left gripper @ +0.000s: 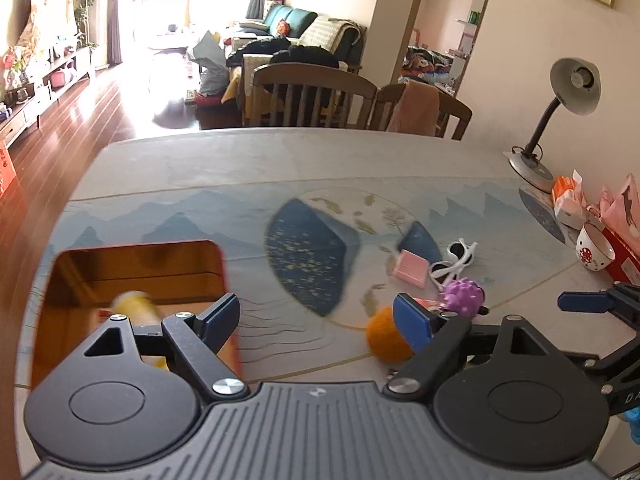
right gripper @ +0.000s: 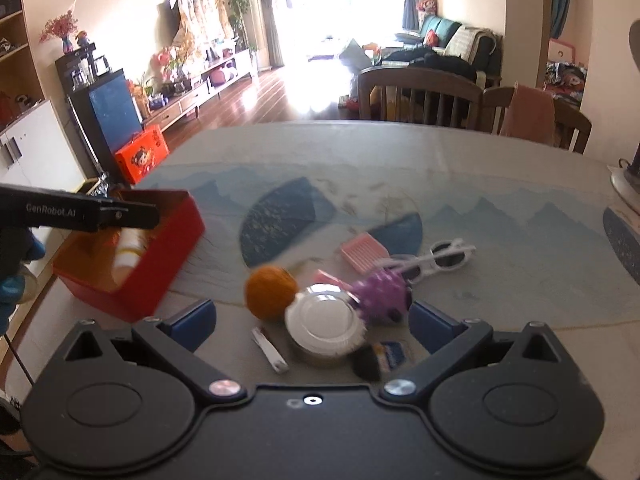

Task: Organize rigid objects
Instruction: 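Move both tools back over the remaining objects on the table, then grasp the orange with the left tool while the right tool grasps the blue-label bottle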

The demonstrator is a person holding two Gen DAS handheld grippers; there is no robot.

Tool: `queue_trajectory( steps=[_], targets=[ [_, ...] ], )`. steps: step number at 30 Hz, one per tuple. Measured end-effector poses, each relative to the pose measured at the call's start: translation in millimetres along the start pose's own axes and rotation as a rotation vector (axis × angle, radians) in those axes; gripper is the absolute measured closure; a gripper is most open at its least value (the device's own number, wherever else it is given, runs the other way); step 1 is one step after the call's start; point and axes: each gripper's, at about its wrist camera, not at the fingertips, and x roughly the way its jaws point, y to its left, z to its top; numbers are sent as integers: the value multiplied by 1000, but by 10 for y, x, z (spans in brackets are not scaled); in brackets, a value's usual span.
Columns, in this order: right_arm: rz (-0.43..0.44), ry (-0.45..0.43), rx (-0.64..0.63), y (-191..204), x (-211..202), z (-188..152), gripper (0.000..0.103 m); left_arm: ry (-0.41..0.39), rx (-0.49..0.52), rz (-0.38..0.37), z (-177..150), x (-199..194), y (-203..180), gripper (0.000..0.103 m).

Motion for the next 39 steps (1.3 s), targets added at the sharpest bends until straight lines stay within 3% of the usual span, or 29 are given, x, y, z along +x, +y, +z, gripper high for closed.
queue_trajectory(
  steps=[10,21,33,39],
  targets=[
    [29,72,-37,-365,190,-155,6,65,54,-30,-81,467,-464,19],
    [54,153,-88,-443,431,-277,12,159,-32,-17,-160,892,-488,19],
    [69,188,-105,-458,647,-284,22,223,-130,-50,-170,1184,-383,19],
    [52,189,-110,-461,706,-270,29,241,-130,-57,-176,1274,-376,20]
  ],
)
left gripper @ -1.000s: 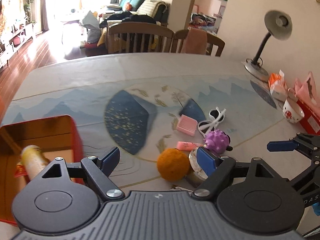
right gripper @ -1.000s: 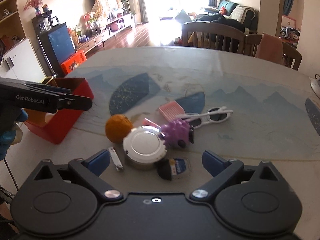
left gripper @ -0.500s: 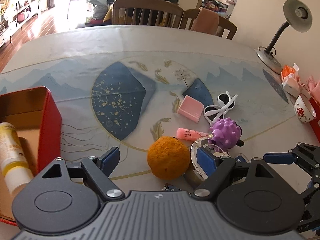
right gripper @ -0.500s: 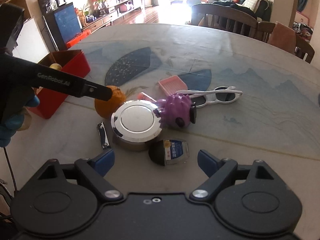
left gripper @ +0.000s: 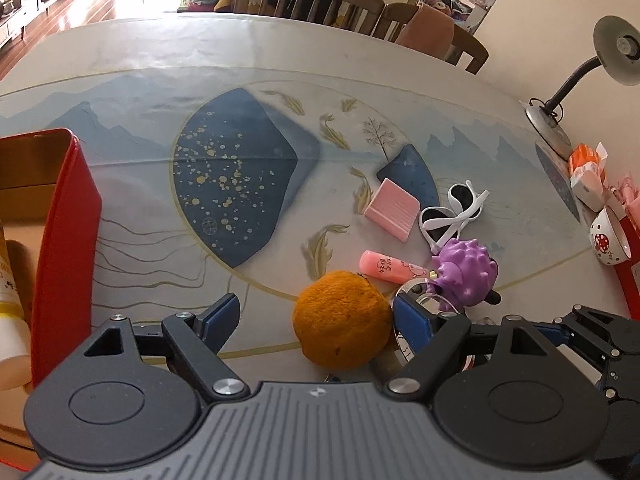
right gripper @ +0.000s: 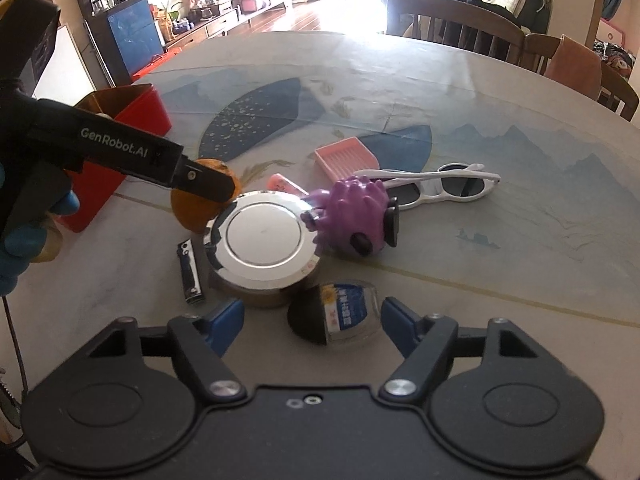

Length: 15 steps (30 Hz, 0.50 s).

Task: Organize rigid objects
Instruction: 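Grasp the orange with the left tool while the right tool grasps the blue-label bottle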

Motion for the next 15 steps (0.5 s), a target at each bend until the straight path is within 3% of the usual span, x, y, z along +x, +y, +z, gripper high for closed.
queue_trajectory(
  steps=[7,12,15],
  targets=[
    [-39,-6,-58,54,20,-11,35,-1,-4,-25,17,22,7,29],
    [-80,-11,-90,90,14,-30,43,-3,-12,-57,19,7,-8,45],
    [-95,-8,-99,92,20,-48,44,-3,-15,-66,20,-2,-18,49]
  ],
)
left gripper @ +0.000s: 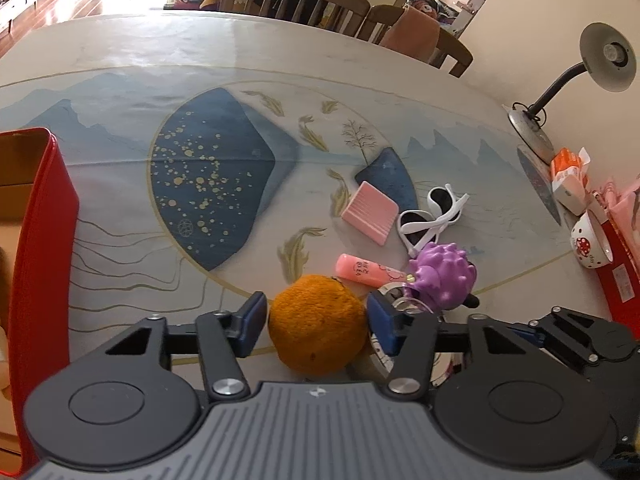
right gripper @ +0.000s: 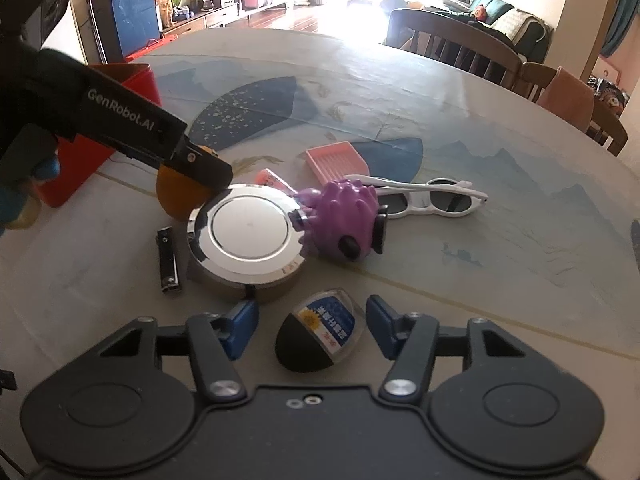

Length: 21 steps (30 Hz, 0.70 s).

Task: Organize rigid objects
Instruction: 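Grasp the orange with the left tool while the right tool grasps the blue-label bottle, then carry the orange with the left tool while the right tool carries the small bottle to the box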

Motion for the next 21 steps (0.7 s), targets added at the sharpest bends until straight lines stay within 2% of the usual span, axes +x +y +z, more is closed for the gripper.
queue_trajectory(
  steps=[7,13,21],
  targets=[
    [0,15,21,-37,32,-40,52,-1,-10,4,-7,-22,7,50],
    [-14,2,17,-11,-10,-61,52,2,-37,18,-21,-57,55,50],
    [13,-32,76,-16,-249,-54,52,20,-81,44,-82,-166,144,50]
  ],
)
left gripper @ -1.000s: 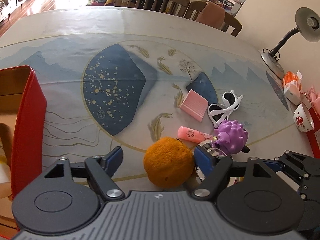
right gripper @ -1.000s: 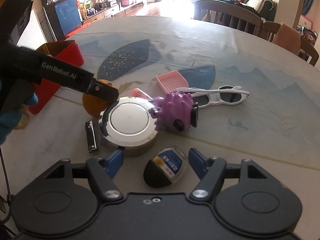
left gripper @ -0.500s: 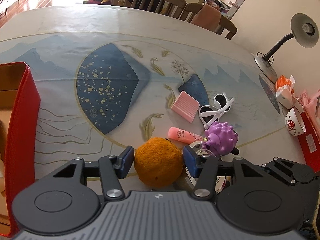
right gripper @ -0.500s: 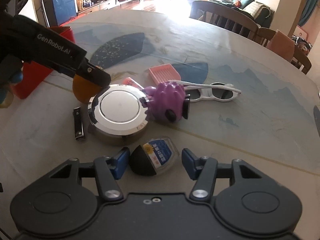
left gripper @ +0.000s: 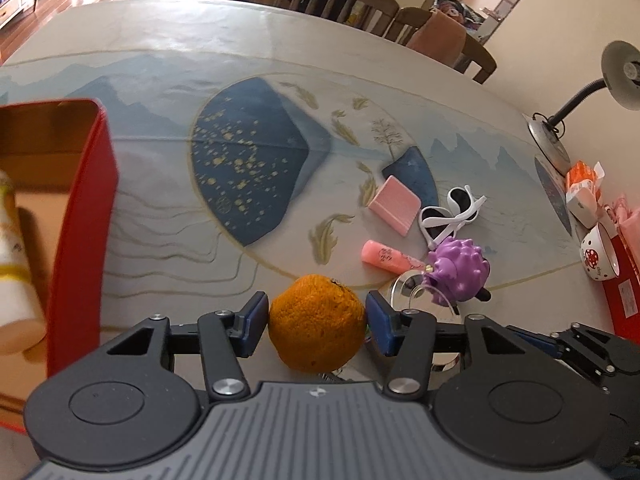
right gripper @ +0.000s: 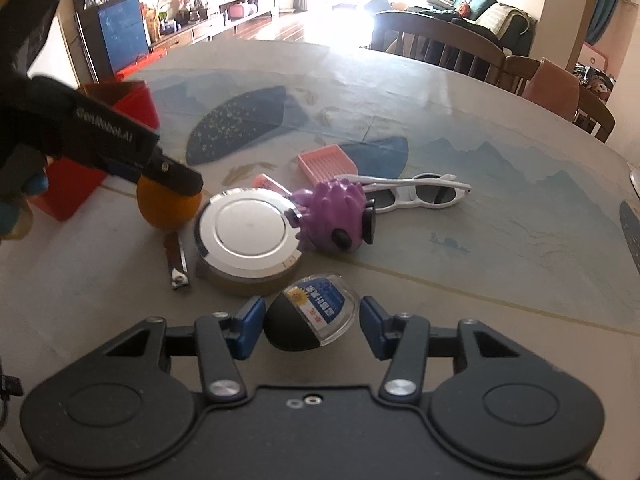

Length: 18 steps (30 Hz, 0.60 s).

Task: Organize rigid objects
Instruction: 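Carry the orange with the left tool while the right tool carries the small bottle to the box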

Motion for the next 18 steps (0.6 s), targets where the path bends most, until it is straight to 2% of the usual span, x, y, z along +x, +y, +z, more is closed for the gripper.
queue_trajectory(
  steps=[4,18],
  targets=[
    [12,-16,12,48,-129,24,52,4,-28,9,-44,-80,64,51],
    [62,-91,-2,421,-473,271,52,-99,-19,-8,-44,-755,101,51]
  ],
)
